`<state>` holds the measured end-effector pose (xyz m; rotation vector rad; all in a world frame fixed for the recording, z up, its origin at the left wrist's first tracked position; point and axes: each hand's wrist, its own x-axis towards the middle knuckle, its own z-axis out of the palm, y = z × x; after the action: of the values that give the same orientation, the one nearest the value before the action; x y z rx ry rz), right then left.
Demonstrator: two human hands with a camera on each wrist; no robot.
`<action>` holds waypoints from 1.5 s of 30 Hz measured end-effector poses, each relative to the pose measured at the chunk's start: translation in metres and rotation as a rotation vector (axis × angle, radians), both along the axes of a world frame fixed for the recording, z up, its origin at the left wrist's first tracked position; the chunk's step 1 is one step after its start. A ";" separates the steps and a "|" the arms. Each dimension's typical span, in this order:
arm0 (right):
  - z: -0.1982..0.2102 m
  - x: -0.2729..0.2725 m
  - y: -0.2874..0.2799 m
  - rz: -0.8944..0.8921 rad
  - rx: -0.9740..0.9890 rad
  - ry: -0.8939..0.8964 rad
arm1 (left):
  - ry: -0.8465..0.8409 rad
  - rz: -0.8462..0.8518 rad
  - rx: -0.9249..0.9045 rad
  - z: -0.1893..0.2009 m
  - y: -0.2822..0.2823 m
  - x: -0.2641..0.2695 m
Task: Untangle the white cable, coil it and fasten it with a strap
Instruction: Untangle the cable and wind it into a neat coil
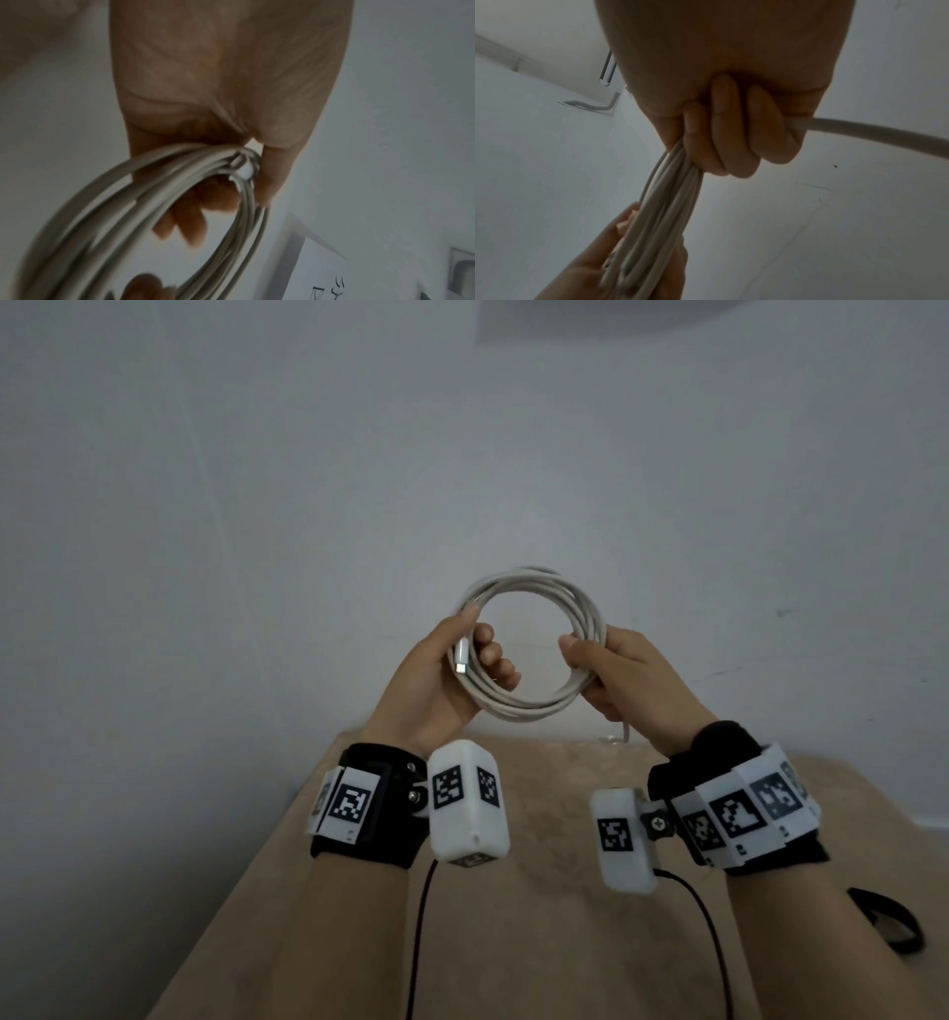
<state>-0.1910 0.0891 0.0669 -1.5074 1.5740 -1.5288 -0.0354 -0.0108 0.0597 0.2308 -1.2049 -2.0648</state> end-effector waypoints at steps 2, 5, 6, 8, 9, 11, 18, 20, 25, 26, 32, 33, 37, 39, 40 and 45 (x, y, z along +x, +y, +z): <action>0.000 -0.006 0.002 0.032 0.058 0.026 | -0.058 -0.002 -0.058 -0.001 -0.001 0.006; 0.001 -0.010 0.006 0.053 0.136 0.098 | -0.163 -0.003 -0.110 -0.002 0.000 0.011; 0.001 -0.010 0.007 0.059 0.157 0.122 | -0.203 0.000 -0.125 -0.002 0.001 0.011; 0.002 -0.010 0.008 0.071 0.192 0.174 | -0.295 0.003 -0.183 -0.002 0.004 0.010; 0.002 -0.010 0.008 0.074 0.206 0.203 | -0.343 -0.001 -0.222 -0.003 0.005 0.009; 0.001 -0.010 0.007 0.075 0.223 0.272 | -0.433 -0.010 -0.299 -0.003 0.006 0.009; -0.001 -0.004 0.004 0.086 0.308 0.367 | -0.605 -0.001 -0.423 -0.002 0.007 0.006; -0.001 -0.004 0.004 0.093 0.313 0.376 | -0.606 -0.013 -0.428 -0.002 0.007 0.006; 0.000 -0.006 0.006 0.043 0.213 0.400 | -0.514 0.000 -0.403 -0.001 0.008 0.005; 0.000 -0.007 0.007 0.029 0.177 0.392 | -0.485 0.010 -0.384 -0.001 0.007 0.005; 0.004 -0.015 0.008 -0.107 -0.070 0.074 | -0.306 0.027 -0.168 0.002 -0.002 0.004; 0.004 -0.017 0.008 -0.125 -0.094 0.031 | -0.273 0.036 -0.140 0.002 -0.003 0.004; 0.003 -0.023 0.008 -0.143 -0.166 -0.079 | -0.174 0.065 -0.072 0.003 -0.004 0.006; 0.002 -0.023 0.007 -0.136 -0.181 -0.109 | -0.143 0.067 -0.055 0.004 -0.003 0.005; 0.002 -0.023 0.006 -0.131 -0.182 -0.122 | -0.132 0.065 -0.043 0.004 -0.002 0.005; 0.000 -0.018 0.002 -0.058 -0.162 -0.251 | -0.058 0.078 0.045 0.005 -0.003 0.005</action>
<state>-0.2092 0.0913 0.0670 -1.3003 1.3887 -1.8370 -0.0308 -0.0135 0.0651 0.3561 -1.1664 -2.0318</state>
